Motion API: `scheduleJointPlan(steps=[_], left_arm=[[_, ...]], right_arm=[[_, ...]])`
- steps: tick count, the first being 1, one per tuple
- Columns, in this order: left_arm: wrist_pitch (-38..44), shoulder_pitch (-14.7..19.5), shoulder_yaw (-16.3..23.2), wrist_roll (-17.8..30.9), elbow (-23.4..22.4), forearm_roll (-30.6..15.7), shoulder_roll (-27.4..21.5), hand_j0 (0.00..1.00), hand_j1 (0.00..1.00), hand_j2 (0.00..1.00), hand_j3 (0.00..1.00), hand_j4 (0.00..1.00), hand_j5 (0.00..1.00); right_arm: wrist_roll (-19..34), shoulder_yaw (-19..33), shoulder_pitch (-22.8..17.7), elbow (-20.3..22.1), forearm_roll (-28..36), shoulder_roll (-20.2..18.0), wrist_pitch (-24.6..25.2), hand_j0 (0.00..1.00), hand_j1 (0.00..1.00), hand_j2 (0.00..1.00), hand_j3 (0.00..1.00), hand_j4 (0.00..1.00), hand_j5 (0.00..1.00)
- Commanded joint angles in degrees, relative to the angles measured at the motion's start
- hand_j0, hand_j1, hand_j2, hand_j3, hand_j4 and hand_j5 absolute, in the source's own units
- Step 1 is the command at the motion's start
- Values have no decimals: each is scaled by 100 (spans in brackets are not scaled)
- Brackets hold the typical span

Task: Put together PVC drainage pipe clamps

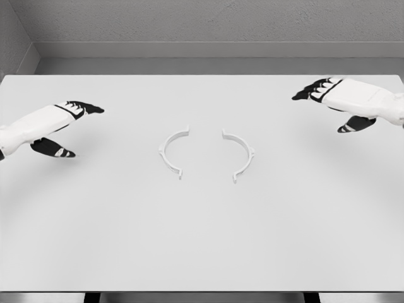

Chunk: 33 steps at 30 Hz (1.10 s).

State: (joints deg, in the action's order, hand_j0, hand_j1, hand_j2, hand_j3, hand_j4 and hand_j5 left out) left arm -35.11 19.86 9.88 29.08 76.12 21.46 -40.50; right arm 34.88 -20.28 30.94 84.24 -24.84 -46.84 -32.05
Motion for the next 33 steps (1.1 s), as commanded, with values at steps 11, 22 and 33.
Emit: scheduleJointPlan(steps=[11,22,33], left_arm=[[11,-448,-531,10,-361,-45,59,100,100,100,100,100,100],[11,316,-470,27,-291,1053,1369,100,100,100,100,100,100],[11,501,-461,27,-80,2055,2309,100,100,100,100,100,100]], right_arm=[[12,-196,-17,84,6,17,-12,100,100,100,100,100,100],[-438,-143,-308,-39,-12,781,-21,100,100,100,100,100,100],[-429,-196,-413,-417,-21,1309,-12,100,100,100,100,100,100]])
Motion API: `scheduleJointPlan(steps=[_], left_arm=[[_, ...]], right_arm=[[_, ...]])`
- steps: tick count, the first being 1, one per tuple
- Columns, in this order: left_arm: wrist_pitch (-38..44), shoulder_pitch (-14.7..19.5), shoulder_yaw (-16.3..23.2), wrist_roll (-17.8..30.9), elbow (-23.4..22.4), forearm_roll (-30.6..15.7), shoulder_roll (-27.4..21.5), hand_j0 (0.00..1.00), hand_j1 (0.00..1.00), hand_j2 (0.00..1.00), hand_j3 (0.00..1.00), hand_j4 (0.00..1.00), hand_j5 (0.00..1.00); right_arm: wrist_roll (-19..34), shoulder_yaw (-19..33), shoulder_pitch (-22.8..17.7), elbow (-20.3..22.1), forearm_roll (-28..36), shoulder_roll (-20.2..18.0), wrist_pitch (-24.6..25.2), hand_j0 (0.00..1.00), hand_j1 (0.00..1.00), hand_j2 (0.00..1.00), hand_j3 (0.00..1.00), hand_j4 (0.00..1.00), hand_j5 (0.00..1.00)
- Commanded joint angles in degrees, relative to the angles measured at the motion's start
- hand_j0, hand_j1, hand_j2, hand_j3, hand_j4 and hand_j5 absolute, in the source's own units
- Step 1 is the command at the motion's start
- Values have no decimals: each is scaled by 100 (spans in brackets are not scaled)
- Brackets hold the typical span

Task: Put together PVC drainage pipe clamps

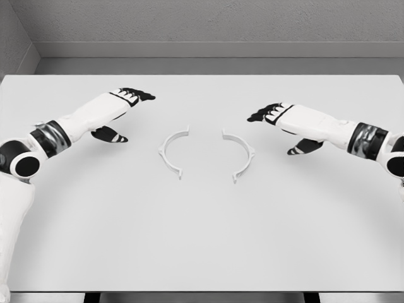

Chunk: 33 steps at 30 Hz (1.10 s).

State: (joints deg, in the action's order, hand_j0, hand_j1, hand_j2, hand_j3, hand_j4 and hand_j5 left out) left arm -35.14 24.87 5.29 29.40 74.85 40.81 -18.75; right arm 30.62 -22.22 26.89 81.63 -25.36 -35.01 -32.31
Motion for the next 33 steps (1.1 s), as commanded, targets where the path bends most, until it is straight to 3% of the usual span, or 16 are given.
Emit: scheduleJointPlan(steps=[1,5,7,12,14,33], left_arm=[[14,0,-2,-5,39,129,169,100,100,100,100,100,100],[297,0,68,-5,47,138,371,100,100,100,100,100,100],[614,0,42,-22,56,481,591,100,100,100,100,100,100],[930,0,60,-31,39,577,653,100,100,100,100,100,100],[1080,0,68,-31,47,736,741,100,100,100,100,100,100],[1088,-53,235,-31,30,745,811,100,100,100,100,100,100]], right_arm=[[-4,7,0,-252,31,214,14,100,100,100,100,100,100],[-4,51,0,-428,66,223,14,100,100,100,100,100,100],[-4,51,44,-569,58,232,14,100,100,100,100,100,100],[-12,51,255,-1052,31,460,14,100,100,100,100,100,100],[-4,51,264,-1052,14,487,14,100,100,100,100,100,100],[5,-89,580,-1650,-22,917,76,100,100,100,100,100,100]])
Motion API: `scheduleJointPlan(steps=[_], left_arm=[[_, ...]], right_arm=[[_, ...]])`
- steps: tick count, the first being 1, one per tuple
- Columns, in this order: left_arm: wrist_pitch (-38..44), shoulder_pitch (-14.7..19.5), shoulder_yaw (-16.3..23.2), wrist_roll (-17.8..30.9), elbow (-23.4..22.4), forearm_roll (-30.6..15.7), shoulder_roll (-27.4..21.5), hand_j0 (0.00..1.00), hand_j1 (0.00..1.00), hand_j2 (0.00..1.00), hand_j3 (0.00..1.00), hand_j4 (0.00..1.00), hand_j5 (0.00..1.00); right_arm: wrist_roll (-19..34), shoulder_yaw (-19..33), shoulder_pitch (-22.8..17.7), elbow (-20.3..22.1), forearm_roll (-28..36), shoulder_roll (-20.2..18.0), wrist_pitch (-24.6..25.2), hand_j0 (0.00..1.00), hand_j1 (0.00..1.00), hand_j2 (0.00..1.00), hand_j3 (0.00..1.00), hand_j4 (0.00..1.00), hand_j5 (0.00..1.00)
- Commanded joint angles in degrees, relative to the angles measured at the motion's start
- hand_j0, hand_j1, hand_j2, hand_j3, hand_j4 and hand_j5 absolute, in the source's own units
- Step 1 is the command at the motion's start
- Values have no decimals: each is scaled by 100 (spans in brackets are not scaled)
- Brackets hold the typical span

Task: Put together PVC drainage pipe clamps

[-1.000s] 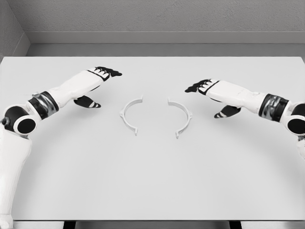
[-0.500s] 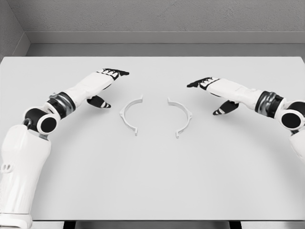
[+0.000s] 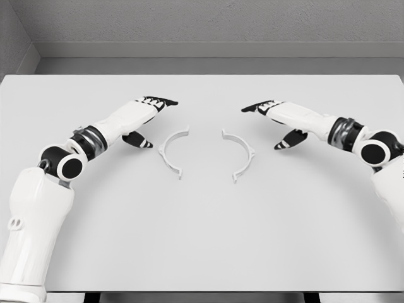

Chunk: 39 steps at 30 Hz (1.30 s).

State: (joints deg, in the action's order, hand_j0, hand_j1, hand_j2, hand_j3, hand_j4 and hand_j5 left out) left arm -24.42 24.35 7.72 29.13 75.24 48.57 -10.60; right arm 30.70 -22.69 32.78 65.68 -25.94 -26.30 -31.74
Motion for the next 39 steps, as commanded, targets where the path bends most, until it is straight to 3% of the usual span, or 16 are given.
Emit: scheduleJointPlan(steps=[1,10,39], left_arm=[[17,0,-7,-3,-10,-32,-3,100,100,100,100,100,100],[8,-18,2,-3,-1,-32,67,100,100,100,100,100,100],[8,-44,107,-3,34,-32,128,100,100,100,100,100,100]], right_arm=[[6,-52,0,-55,36,73,28,100,100,100,100,100,100],[6,-219,70,-108,36,310,19,100,100,100,100,100,100],[6,-272,62,-134,45,503,19,100,100,100,100,100,100]])
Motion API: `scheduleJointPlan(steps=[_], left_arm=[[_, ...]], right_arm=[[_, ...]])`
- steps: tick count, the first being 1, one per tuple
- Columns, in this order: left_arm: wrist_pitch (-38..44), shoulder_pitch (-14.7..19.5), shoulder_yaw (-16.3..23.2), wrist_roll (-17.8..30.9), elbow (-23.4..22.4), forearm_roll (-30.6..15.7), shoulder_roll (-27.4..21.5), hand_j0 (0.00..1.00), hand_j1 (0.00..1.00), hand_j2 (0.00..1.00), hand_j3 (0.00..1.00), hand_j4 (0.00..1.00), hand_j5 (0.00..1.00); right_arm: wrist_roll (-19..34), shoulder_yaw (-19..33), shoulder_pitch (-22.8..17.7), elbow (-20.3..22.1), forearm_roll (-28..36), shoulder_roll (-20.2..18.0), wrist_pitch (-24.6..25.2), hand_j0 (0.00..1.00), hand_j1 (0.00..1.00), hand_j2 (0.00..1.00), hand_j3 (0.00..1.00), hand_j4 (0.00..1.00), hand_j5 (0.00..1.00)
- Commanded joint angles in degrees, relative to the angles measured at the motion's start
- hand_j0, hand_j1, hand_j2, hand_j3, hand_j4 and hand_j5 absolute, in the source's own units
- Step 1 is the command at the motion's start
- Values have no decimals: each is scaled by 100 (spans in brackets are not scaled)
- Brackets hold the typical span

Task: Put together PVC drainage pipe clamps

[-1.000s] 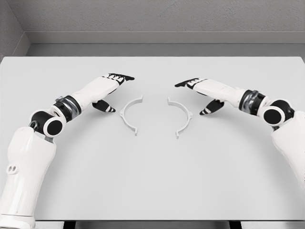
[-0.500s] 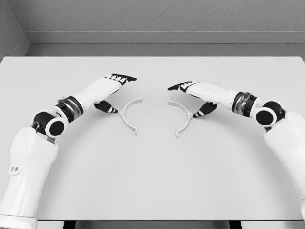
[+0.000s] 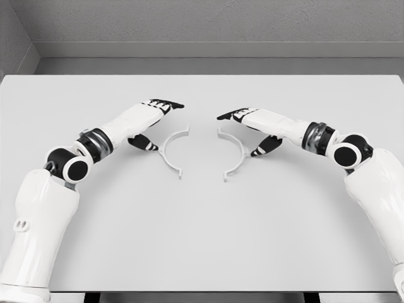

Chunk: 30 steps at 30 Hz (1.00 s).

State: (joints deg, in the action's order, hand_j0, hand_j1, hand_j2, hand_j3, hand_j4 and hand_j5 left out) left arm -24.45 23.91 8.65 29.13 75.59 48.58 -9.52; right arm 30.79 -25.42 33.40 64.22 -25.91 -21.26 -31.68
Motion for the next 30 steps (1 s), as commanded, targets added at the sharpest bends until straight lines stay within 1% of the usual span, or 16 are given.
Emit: scheduleJointPlan(steps=[1,4,12,16,17,19,22,30], left_arm=[[11,0,14,-4,0,-33,21,100,100,100,100,100,100],[11,0,14,-4,0,-33,29,100,100,100,100,100,100],[11,0,23,-4,9,-33,73,100,100,100,100,100,100],[2,-18,23,-4,17,-33,117,100,100,100,100,100,100],[2,-18,75,-4,17,-33,117,100,100,100,100,100,100],[11,-26,75,-4,17,-33,135,100,100,100,100,100,100],[11,-18,75,-4,9,-33,152,100,100,100,100,100,100],[11,44,14,-4,-70,-33,108,100,100,100,100,100,100]], right_arm=[[-2,2,0,12,42,-1,12,100,100,100,100,100,100],[6,2,0,12,42,69,12,100,100,100,100,100,100],[6,2,0,12,42,69,12,100,100,100,100,100,100],[-2,54,18,-59,42,-1,12,100,100,100,100,100,100],[-2,63,26,-76,42,-28,12,100,100,100,100,100,100],[-2,63,105,-173,42,-72,12,100,100,100,100,100,100],[-11,63,141,-182,34,-159,12,100,100,100,100,100,100],[-20,89,167,-199,34,-195,21,100,100,100,100,100,100]])
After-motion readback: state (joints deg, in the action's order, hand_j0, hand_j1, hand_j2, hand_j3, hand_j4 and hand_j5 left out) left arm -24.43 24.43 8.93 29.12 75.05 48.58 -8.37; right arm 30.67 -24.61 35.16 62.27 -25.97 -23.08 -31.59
